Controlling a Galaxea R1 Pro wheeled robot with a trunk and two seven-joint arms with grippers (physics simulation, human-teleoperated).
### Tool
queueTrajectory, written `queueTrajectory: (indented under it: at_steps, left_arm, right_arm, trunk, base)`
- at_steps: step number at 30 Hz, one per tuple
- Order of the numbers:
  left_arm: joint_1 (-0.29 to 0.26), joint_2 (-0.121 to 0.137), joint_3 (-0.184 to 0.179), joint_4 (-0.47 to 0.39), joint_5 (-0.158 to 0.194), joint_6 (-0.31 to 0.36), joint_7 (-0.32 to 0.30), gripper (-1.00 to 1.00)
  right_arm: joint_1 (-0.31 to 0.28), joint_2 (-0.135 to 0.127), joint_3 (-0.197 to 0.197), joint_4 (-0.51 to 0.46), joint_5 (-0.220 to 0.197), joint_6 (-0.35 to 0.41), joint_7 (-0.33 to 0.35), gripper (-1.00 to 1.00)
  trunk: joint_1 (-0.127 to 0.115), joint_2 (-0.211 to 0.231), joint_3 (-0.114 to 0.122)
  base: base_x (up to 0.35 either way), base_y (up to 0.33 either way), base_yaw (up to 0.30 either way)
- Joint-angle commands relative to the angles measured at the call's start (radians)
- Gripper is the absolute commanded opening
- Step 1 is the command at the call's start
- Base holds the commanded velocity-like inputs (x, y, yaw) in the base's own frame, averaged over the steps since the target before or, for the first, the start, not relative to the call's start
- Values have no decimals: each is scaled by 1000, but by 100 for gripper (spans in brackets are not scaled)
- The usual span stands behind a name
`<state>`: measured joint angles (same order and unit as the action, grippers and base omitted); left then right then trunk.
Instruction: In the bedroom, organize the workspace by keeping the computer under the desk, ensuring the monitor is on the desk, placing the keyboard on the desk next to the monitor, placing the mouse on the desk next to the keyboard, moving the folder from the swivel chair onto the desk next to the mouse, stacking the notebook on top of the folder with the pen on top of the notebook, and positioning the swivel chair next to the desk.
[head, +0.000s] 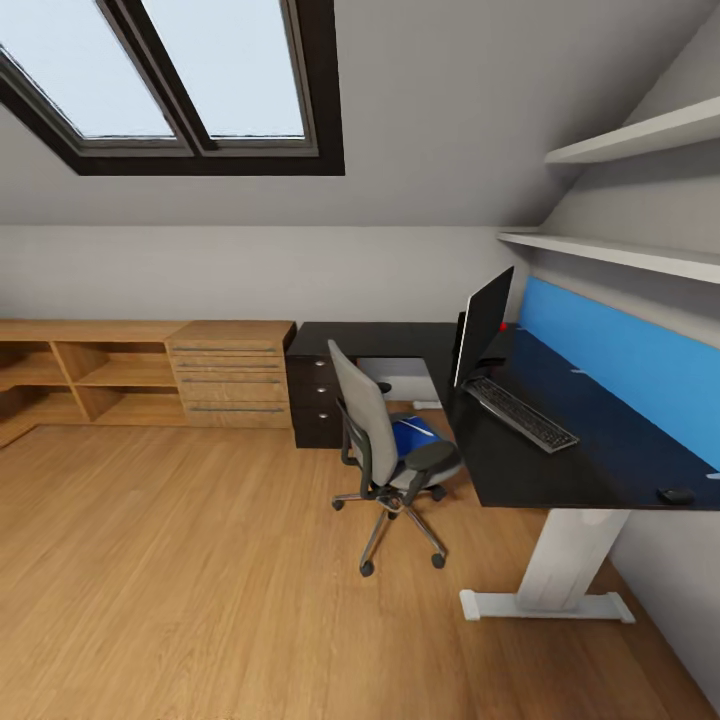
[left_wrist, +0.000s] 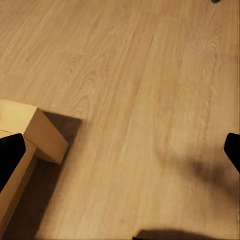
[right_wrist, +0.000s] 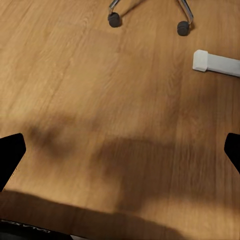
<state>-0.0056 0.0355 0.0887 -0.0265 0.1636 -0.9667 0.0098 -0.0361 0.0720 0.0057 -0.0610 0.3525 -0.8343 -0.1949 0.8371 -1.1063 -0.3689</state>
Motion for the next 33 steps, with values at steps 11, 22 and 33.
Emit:
queueTrajectory:
  at_steps: [11,22,33]
  left_arm:
    - [-1,-40,6,0,-6,-1,2,100]
    - [-1,-43,5,0,-6,5,3,100]
    - [-1,-42,5,-1,-6,85,5,100]
  right_arm:
    - [-1,-7,0,-4,10,0,-11,100]
    - [-1,-7,0,-9,10,1,-11,100]
    - [-1,-8,-2,-10,6,0,-15,100]
  trunk:
    - [31,-57,-26]
    - [73,-134,-61]
    - [115,-211,-95]
  base:
    - [0,0,0]
    - [0,0,0]
    - [0,0,0]
